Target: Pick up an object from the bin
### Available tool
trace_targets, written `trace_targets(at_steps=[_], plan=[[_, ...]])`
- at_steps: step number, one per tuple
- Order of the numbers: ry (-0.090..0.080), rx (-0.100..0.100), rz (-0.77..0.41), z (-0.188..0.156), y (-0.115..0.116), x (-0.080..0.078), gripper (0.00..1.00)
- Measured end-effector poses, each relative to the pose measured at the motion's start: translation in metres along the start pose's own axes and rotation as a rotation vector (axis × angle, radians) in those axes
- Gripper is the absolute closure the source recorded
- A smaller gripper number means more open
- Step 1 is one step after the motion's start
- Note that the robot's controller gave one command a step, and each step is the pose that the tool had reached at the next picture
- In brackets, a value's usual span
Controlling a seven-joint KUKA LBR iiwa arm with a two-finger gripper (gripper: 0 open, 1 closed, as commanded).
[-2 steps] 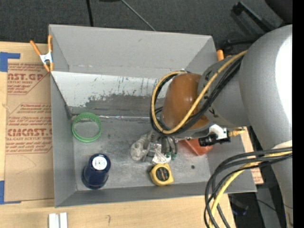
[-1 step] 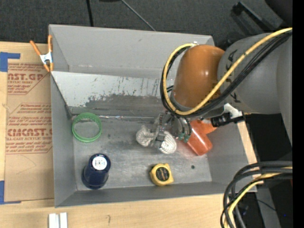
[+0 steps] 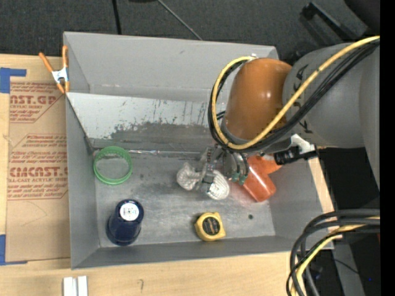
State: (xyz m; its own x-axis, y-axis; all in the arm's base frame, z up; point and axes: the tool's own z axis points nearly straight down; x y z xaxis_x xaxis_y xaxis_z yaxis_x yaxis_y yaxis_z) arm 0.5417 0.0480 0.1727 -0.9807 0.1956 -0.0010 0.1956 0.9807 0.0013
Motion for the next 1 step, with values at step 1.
trace_targets(at_steps=[1], plan=[[-0.002,0.000,0.005,-0.1098,-0.0131,-0.0062,1.00]])
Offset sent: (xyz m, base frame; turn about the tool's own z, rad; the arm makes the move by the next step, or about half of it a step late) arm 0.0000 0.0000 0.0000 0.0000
